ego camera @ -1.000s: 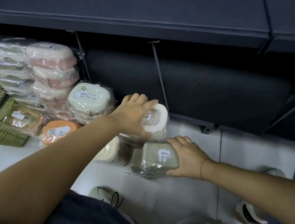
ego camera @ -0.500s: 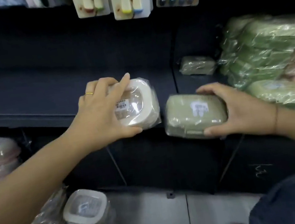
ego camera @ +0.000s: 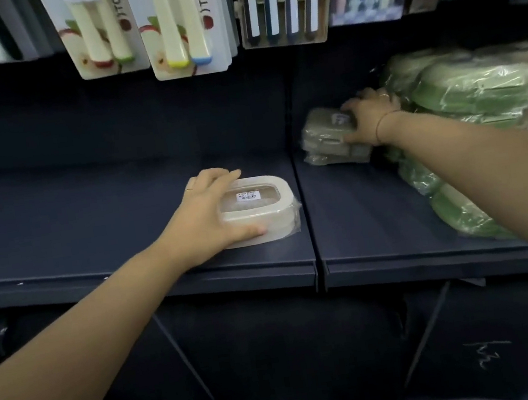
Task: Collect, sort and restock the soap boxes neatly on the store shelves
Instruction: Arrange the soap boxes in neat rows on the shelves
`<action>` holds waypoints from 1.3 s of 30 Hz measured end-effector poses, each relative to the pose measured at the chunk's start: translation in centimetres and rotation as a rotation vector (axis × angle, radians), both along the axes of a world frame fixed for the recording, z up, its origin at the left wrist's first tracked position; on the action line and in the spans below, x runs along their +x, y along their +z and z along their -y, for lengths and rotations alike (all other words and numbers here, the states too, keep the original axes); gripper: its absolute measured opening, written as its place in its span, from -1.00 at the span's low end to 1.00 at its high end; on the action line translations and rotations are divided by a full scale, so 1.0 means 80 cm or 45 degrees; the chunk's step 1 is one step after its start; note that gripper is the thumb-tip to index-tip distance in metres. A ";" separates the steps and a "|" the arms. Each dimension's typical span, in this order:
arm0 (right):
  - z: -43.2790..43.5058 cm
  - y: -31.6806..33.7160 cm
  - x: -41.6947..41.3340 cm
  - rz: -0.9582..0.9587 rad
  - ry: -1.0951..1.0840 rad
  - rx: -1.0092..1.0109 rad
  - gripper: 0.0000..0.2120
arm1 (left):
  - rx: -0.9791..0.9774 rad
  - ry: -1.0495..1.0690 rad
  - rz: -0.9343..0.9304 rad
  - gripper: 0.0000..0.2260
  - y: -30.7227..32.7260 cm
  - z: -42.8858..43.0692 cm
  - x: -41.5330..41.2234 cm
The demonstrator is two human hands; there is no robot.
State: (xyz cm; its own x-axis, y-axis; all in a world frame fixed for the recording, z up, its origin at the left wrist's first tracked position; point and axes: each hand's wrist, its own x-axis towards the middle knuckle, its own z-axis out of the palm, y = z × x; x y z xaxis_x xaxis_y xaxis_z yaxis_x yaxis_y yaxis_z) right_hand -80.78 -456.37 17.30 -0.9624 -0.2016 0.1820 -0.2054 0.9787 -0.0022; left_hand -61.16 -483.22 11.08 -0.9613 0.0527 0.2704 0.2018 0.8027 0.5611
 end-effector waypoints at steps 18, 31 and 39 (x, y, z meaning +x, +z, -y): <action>0.008 -0.059 -0.006 -0.292 0.063 -0.252 -0.45 | 0.003 0.230 0.093 -0.13 -0.031 0.021 -0.011; 0.133 -0.103 0.125 -0.204 0.611 -0.183 -0.46 | -0.570 0.192 0.486 -0.17 -0.032 0.043 0.005; 0.159 -0.104 0.027 -0.157 0.321 -0.185 -0.49 | -0.536 0.202 0.453 -0.11 -0.030 0.046 0.014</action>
State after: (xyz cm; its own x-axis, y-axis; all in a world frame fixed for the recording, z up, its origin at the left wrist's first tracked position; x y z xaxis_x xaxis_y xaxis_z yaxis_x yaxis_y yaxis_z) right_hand -78.61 -469.07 8.97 -0.8542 -0.3946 0.3387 -0.4492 0.8880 -0.0985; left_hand -60.03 -486.91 8.65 -0.9942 -0.0666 -0.0840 -0.0821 0.9768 0.1977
